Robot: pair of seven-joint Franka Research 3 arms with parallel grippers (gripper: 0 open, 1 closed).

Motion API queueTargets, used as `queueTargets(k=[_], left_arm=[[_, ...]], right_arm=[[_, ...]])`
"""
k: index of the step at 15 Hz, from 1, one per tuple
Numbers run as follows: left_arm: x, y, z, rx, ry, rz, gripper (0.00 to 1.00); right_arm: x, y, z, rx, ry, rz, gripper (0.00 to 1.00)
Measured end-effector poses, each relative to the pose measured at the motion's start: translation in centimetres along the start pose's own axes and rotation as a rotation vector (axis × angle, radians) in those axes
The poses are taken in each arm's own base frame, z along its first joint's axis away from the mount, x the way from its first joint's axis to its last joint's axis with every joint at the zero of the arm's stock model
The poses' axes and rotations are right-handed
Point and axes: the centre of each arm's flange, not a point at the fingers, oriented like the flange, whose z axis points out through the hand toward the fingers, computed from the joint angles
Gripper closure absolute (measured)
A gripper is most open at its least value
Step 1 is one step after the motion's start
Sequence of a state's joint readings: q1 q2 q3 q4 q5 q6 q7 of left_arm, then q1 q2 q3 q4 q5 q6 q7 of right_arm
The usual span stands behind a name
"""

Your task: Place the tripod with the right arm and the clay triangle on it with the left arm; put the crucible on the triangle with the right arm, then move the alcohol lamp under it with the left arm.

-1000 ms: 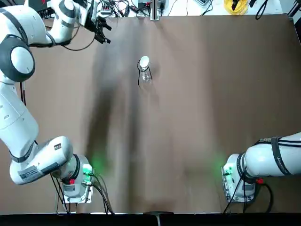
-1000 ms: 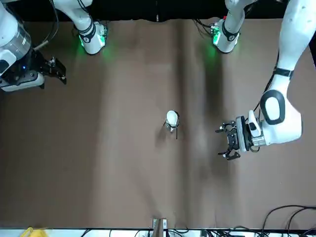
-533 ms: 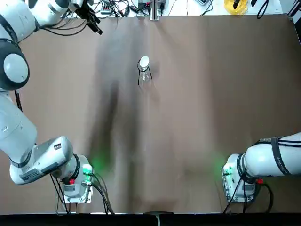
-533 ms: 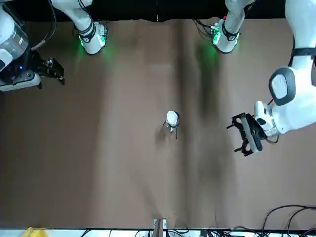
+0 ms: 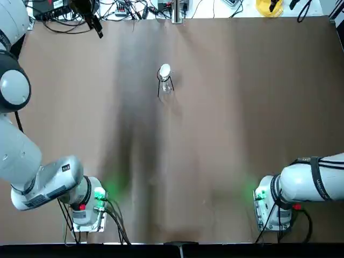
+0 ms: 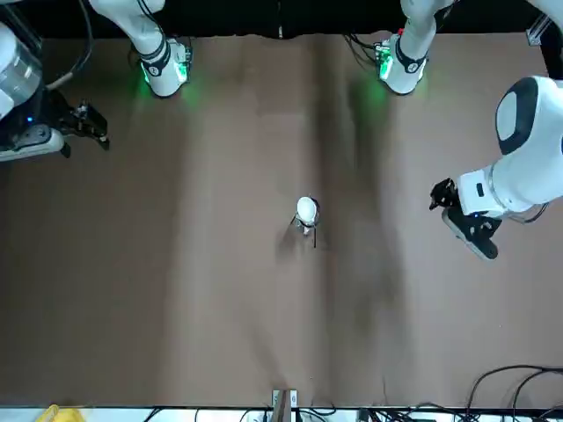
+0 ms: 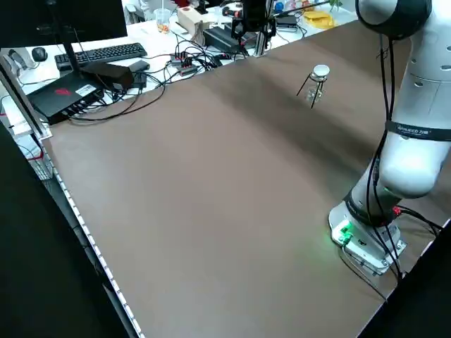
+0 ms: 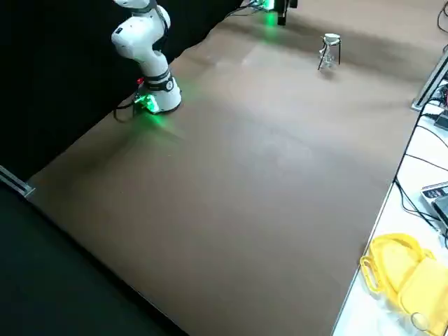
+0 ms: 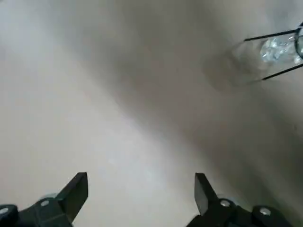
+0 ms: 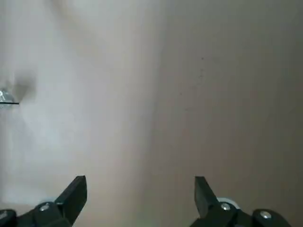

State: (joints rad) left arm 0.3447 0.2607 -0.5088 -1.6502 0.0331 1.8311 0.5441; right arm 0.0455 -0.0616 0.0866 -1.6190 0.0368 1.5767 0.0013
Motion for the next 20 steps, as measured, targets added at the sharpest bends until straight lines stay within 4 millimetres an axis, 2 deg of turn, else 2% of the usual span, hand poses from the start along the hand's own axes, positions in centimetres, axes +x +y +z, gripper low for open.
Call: queueTargets(k=[4, 6, 8, 11, 14, 17, 20], left_arm=[[1.0, 2.5, -2.7, 0.04, -0.114, -0.091, 0.01], [1.6, 3.2, -3.3, 0.06, -0.146, -0.109, 0.01], [1.9, 3.6, -3.4, 0.068, -0.186, -0.158, 0.01], [2.1, 6.1, -5.0, 0.113, -0.262, -0.479, 0.01], [0.9, 7.0, -7.3, 0.154, -0.262, -0.689, 0.01], [-0.5, 5.8, -8.4, 0.163, -0.256, -0.751, 0.01], [-1.4, 4.5, -8.8, 0.16, -0.253, -0.78, 0.01]], right_arm=[[-0.6, 5.4, -0.5, 0.009, 0.008, -0.004, 0.0], [-0.9, 6.6, -0.6, 0.015, 0.01, 0.01, 0.0], [-1.1, 6.5, -0.6, 0.017, 0.002, 0.009, 0.0], [-1.5, 6.4, -0.5, 0.019, -0.02, 0.008, 0.0], [-1.7, 6.0, -0.1, 0.023, -0.046, 0.0, 0.0], [-1.6, 4.9, 0.1, 0.023, -0.052, -0.023, 0.0], [-1.6, 4.9, 0.1, 0.024, -0.052, -0.025, 0.0]])
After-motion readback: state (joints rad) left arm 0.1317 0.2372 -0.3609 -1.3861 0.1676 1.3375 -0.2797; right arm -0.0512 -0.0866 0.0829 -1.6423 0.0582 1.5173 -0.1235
